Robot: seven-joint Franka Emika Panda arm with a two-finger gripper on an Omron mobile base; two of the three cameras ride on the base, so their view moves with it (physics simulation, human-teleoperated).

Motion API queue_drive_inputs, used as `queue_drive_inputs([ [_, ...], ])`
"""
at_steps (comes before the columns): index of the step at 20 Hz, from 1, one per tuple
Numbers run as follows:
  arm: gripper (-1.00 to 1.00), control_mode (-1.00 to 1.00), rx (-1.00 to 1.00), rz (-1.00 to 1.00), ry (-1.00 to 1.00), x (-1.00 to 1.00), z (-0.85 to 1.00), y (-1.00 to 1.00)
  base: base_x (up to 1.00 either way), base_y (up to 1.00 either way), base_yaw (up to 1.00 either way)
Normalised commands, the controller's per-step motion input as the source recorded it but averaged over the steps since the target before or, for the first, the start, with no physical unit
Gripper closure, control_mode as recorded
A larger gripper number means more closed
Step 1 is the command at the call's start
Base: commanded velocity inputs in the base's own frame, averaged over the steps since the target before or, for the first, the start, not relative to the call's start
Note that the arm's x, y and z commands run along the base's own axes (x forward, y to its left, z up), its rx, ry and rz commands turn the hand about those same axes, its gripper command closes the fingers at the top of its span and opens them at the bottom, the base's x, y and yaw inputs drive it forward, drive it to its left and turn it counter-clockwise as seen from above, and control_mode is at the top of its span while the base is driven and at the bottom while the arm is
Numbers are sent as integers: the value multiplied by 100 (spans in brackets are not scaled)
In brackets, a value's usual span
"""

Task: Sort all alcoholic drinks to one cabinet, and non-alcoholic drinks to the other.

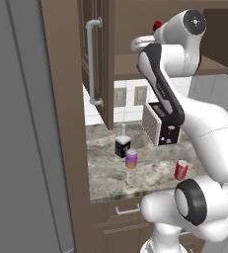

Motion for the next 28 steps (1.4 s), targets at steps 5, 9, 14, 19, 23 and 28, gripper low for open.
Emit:
queue_drive_inputs([
  [5, 100, -100, 0, 0, 0, 65, -20, 3, 0, 0, 0],
  [9, 100, -100, 0, 0, 0, 78, -11, 13, 0, 0, 0],
  [14, 100, -100, 0, 0, 0, 65, -13, 4, 0, 0, 0],
  [19, 100, -100, 0, 0, 0, 71, -11, 1, 0, 0, 0],
  [23, 100, -100, 0, 0, 0, 62, -20, 0, 0, 0, 0],
  [28, 100, -100, 0, 0, 0, 54, -41, 5, 0, 0, 0],
])
